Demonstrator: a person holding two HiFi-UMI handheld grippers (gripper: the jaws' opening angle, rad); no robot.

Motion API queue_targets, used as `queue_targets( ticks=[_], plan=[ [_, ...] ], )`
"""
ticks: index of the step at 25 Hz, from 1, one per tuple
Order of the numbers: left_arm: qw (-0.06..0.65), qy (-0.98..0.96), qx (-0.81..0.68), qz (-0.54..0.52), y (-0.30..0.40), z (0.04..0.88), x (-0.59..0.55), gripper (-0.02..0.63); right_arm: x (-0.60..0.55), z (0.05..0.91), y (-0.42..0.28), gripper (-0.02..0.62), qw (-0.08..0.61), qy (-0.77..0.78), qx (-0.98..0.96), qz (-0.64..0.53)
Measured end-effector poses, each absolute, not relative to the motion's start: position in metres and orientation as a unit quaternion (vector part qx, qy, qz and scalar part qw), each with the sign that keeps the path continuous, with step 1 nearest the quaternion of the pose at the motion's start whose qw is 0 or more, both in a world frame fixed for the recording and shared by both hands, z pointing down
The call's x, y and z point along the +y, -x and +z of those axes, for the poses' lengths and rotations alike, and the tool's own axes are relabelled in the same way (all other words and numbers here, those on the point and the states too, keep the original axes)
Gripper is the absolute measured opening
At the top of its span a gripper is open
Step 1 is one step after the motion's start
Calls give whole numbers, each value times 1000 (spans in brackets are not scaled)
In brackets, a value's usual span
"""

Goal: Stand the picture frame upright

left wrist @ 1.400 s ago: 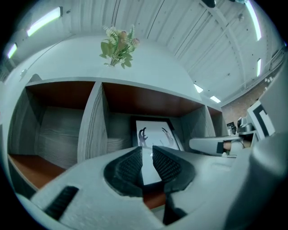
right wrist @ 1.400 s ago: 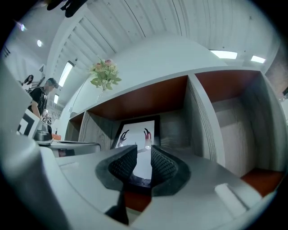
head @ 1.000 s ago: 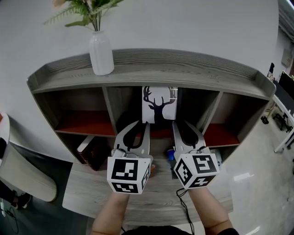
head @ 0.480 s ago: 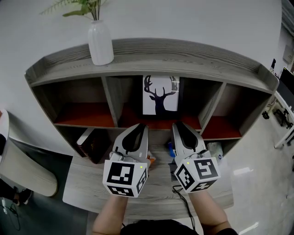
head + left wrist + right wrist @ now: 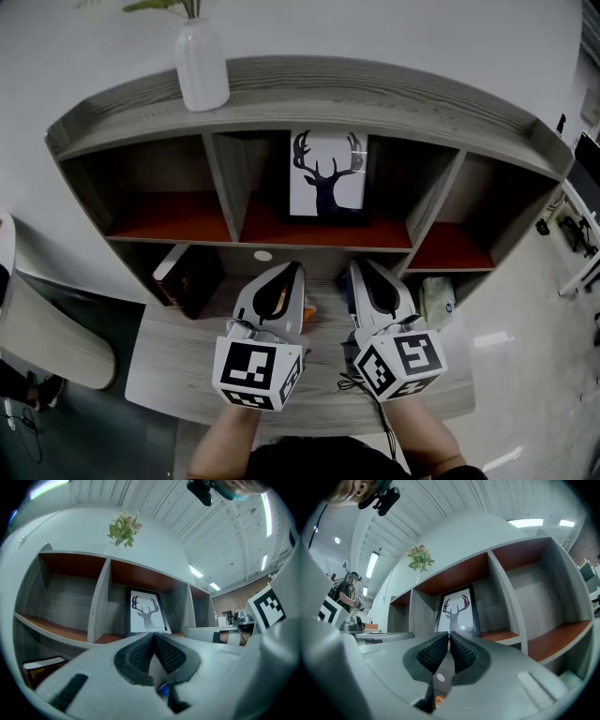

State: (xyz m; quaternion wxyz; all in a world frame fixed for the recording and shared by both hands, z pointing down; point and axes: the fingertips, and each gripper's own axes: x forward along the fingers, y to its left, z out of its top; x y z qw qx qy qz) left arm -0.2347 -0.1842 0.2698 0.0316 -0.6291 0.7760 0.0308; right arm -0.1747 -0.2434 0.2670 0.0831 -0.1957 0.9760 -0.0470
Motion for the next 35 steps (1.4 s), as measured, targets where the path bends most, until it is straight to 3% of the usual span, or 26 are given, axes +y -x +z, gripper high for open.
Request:
queue_targets(
  ticks=[35],
  plan=[
    [-35, 660, 750, -17, 204, 352, -176, -5, -204, 352, 173, 0, 0, 160, 983, -87]
  ],
)
